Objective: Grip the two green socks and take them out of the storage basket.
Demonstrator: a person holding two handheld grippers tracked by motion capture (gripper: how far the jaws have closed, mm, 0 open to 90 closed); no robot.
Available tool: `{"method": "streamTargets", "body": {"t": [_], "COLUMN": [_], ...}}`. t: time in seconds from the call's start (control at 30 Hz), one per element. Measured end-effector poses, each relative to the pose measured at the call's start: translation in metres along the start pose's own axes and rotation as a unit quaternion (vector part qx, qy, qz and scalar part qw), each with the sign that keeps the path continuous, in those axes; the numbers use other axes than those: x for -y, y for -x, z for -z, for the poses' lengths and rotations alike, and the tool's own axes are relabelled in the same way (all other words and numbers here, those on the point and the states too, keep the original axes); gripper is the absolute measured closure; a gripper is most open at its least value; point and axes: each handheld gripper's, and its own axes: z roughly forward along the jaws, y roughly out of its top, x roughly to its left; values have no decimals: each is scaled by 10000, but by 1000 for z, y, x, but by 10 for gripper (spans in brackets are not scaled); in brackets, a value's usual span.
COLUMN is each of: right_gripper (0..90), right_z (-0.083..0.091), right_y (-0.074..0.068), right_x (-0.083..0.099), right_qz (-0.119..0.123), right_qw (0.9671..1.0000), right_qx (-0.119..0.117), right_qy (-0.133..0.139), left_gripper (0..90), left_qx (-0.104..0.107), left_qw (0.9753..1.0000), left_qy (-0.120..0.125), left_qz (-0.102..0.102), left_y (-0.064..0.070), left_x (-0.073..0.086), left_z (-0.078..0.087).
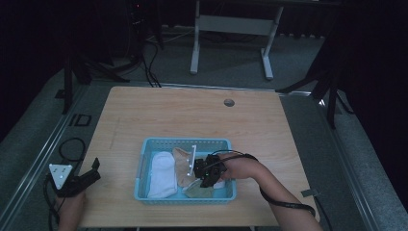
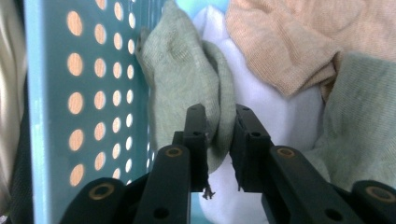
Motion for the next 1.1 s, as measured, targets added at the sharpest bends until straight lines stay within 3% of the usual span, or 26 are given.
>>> {"method": "streamTargets", "body": {"t": [0.63, 0.8, 1.1], "right_gripper": [804, 803, 803], "right_z": [58, 89, 128], "right_y": [-8, -11, -15], "right_x": [4, 10, 34], "right_qz": [15, -48, -252], "right_qw": [9989, 9964, 9920], "right_qx": [365, 676, 968], "right_qy": [294, 502, 773], "left_gripper": [4, 4, 3], "left_qx": [-16, -17, -19], "left_qw": [10000, 10000, 10000], "left_qy": [2, -7, -15], "left_qz": [-10, -10, -14], "left_y": [0, 0, 0], "left_x": [0, 0, 0], "left_z": [0, 0, 0]}}
